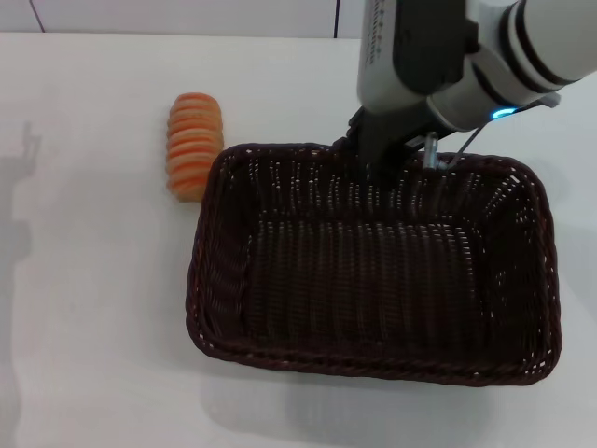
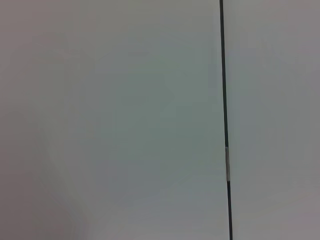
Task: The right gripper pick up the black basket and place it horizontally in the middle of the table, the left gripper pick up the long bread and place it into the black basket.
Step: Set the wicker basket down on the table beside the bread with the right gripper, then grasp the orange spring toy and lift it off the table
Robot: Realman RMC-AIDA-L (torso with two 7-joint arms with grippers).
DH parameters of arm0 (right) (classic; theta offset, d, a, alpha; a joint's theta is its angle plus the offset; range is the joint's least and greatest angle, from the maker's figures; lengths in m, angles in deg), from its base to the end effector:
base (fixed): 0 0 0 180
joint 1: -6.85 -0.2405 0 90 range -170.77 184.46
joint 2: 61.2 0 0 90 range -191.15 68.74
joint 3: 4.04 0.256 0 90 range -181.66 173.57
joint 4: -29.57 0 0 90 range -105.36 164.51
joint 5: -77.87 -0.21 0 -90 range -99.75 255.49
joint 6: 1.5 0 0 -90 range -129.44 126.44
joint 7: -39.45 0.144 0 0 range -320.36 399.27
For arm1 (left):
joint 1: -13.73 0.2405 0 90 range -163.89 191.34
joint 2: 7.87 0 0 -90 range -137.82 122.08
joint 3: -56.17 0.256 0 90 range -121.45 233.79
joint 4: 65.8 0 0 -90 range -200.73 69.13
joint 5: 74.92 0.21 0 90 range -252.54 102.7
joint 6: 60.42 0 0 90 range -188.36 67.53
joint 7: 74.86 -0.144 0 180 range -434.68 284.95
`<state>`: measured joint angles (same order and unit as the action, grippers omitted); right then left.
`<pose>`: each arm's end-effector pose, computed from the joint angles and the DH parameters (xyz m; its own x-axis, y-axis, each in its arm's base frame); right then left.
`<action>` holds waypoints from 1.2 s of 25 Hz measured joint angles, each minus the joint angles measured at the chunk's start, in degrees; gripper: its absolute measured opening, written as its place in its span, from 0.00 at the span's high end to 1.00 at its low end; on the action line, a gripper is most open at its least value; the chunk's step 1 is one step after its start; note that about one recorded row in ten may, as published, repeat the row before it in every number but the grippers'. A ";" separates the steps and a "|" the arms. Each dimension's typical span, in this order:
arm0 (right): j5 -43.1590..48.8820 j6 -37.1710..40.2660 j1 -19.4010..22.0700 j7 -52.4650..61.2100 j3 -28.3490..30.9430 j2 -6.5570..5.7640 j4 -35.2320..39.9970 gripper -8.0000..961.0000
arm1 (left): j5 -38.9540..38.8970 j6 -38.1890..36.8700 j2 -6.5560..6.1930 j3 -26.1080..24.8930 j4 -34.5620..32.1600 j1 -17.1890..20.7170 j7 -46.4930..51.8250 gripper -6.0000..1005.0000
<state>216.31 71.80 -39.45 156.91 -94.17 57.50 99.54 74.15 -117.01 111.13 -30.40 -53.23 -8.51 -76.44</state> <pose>0.0905 0.3851 -0.0510 0.9609 0.0658 0.2689 0.1376 -0.9563 -0.2578 -0.3777 0.3349 0.0358 0.7533 0.0248 0.6572 0.6378 0.2158 -0.7393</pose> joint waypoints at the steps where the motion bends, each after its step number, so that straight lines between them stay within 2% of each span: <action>1: 0.00 -0.70 -0.10 -0.99 -1.09 0.04 -0.03 0.80 | 0.00 0.00 0.00 0.00 -0.02 -0.03 0.00 0.17; 7: -0.23 -2.76 0.10 -1.57 -3.03 0.18 0.03 0.80 | -0.16 -0.01 0.00 0.56 -0.02 -0.13 0.00 0.17; 13: 1.74 -8.75 4.21 -2.11 -7.58 0.68 3.00 0.80 | -0.19 0.53 -0.07 0.70 -0.02 -0.38 0.00 0.17; 18: 1.56 -10.03 4.47 -1.52 -7.26 0.70 3.31 0.74 | -0.19 0.70 -0.09 0.70 0.00 -0.40 0.00 0.17; 24: 1.16 -11.73 5.56 -0.46 -6.30 0.59 5.68 0.52 | -0.18 1.34 -0.10 0.71 -0.11 -0.32 0.00 0.17; 26: 0.41 -10.83 5.63 -0.19 -6.17 0.58 6.35 0.31 | -0.18 1.49 -0.12 0.70 -0.33 -0.43 0.00 0.17; 30: 0.24 -9.83 5.68 0.44 -6.15 0.57 6.74 0.17 | -0.18 1.49 -0.19 0.70 -0.08 -0.39 0.00 0.17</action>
<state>216.55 61.97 -33.77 157.35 -100.32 58.06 106.28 73.97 -115.52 110.94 -29.70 -53.31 -8.90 -76.44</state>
